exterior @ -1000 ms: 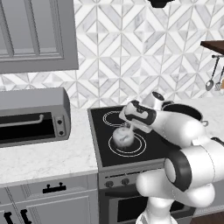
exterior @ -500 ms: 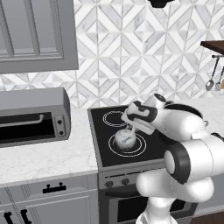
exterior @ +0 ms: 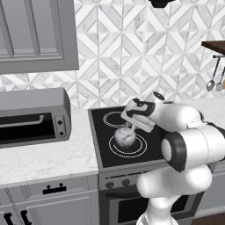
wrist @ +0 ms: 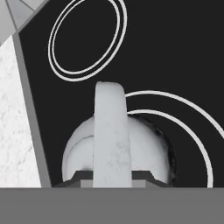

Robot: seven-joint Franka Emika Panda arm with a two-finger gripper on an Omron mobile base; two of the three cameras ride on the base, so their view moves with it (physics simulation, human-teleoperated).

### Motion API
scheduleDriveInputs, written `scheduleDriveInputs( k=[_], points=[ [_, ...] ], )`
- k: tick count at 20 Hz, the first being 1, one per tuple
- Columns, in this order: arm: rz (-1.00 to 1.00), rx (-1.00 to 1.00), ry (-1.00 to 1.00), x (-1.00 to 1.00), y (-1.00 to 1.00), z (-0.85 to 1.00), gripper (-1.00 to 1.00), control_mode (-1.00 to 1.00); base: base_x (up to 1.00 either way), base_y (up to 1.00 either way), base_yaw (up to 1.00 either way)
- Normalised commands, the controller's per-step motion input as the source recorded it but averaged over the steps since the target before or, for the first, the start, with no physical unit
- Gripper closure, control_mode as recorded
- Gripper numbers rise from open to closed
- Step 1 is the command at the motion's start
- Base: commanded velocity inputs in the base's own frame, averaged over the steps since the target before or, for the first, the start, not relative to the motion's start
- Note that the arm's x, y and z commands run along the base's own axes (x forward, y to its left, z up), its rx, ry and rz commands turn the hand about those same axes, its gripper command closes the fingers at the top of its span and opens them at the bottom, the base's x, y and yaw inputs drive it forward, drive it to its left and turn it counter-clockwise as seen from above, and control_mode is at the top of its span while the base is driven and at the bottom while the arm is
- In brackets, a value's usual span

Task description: Pick the kettle from the counter and place it on a stove burner. Then turn the burner on.

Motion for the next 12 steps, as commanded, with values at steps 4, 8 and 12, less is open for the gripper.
scheduleDriveInputs(
  k=[4, 8, 12],
  points=[
    [0.00, 0.00, 0.00, 0.06, -0.04, -0.27, 1.00, -1.00, 0.00, 0.00, 0.00],
    [0.00, 0.00, 0.00, 0.00, -0.13, -0.31, 1.00, -1.00, 0.00, 0.00, 0.00],
    [0.00, 0.00, 0.00, 0.00, -0.04, -0.03, 1.00, -1.00, 0.00, 0.00, 0.00]
  ],
)
